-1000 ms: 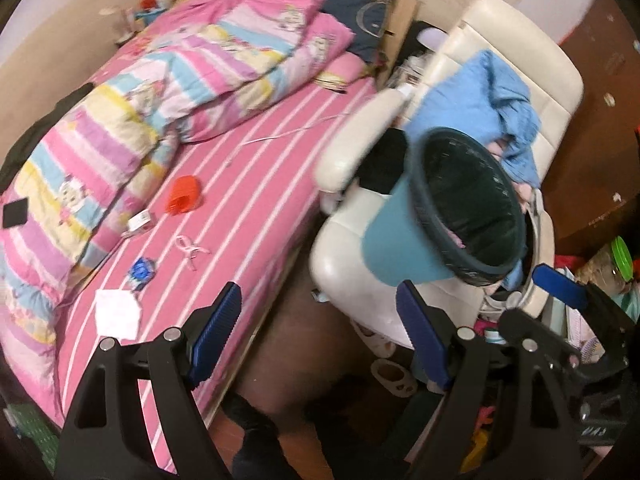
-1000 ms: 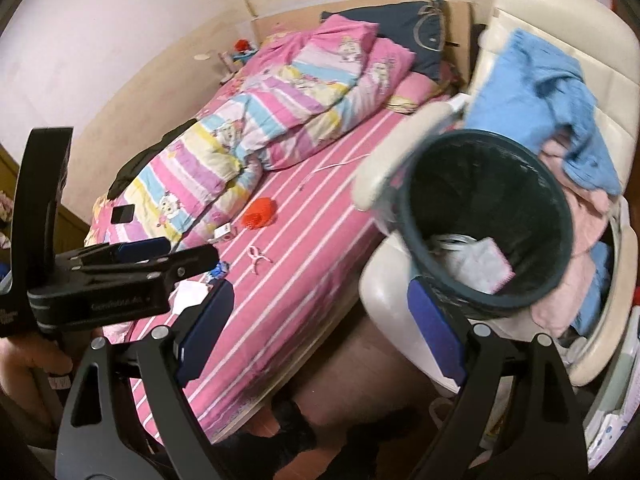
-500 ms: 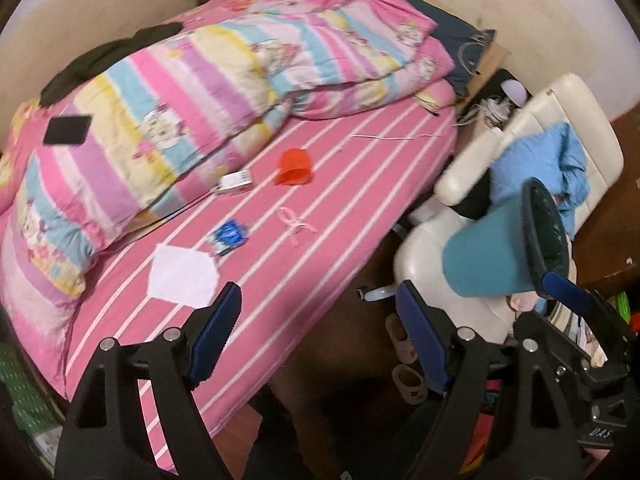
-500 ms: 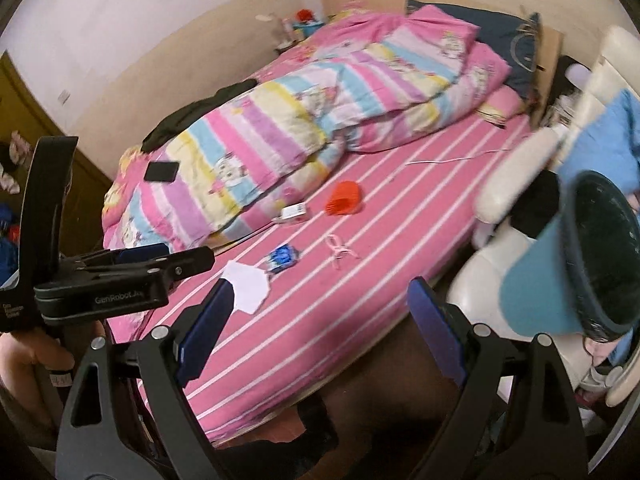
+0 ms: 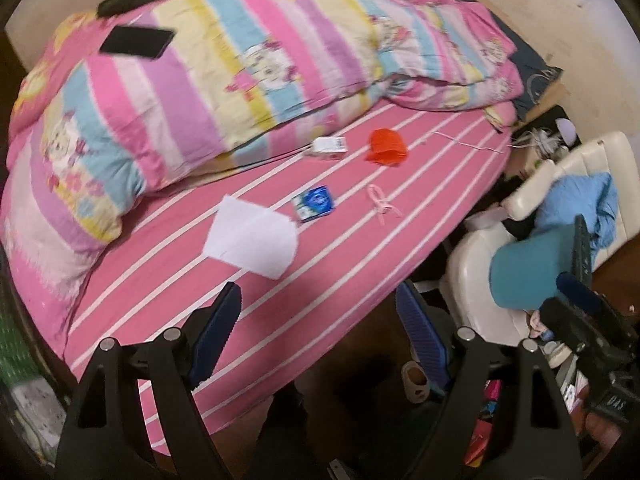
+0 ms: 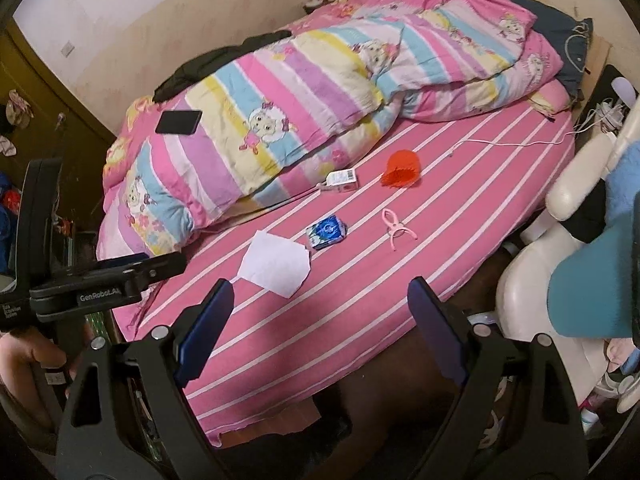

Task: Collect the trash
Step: 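Move both tools back over the bed toward the paper sheet and tissue pack, then grasp the white paper sheet with the left tool while the right tool grasps the blue tissue pack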

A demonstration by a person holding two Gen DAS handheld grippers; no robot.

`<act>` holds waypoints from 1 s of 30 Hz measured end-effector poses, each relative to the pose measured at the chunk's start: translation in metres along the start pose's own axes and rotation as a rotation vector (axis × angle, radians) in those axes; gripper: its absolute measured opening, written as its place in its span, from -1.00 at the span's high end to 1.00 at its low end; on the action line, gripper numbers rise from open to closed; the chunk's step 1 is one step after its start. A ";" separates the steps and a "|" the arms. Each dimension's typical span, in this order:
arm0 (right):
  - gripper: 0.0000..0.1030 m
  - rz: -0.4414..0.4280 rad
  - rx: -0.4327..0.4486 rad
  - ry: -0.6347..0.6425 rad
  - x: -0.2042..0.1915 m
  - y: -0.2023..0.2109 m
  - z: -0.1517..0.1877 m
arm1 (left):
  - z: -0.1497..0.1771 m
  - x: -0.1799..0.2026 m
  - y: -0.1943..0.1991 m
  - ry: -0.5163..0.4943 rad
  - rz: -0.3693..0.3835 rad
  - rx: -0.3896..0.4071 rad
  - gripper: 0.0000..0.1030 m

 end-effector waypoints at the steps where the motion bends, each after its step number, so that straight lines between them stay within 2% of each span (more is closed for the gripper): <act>1: -0.70 -0.004 -0.010 0.008 -0.003 -0.008 -0.002 | 0.000 -0.006 -0.004 0.008 -0.004 -0.005 -0.51; 7: -0.70 -0.036 -0.071 0.067 -0.015 -0.066 -0.012 | -0.002 -0.042 -0.051 0.093 -0.029 -0.048 -0.51; 12: -0.70 -0.079 -0.135 0.096 -0.014 -0.144 -0.015 | -0.007 -0.061 -0.102 0.141 -0.054 -0.062 -0.51; 18: -0.70 -0.086 -0.193 0.134 -0.004 -0.253 -0.022 | -0.026 -0.084 -0.186 0.208 -0.074 -0.068 -0.51; 23: -0.70 -0.077 -0.254 0.162 0.010 -0.346 -0.018 | -0.035 -0.108 -0.271 0.261 -0.128 -0.093 -0.51; 30: -0.70 -0.095 -0.327 0.235 0.009 -0.431 0.001 | -0.034 -0.130 -0.347 0.306 -0.162 -0.147 -0.48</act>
Point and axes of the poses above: each gripper's, at about its wrist camera, not at the fingertips, and y roughly against the way its jaws point, x to its right, z to its underside, the point moved 10 cm from there along -y, roughly the way its jaws point, and after that the axes turned 11 degrees about y, right-handed, at the moved point
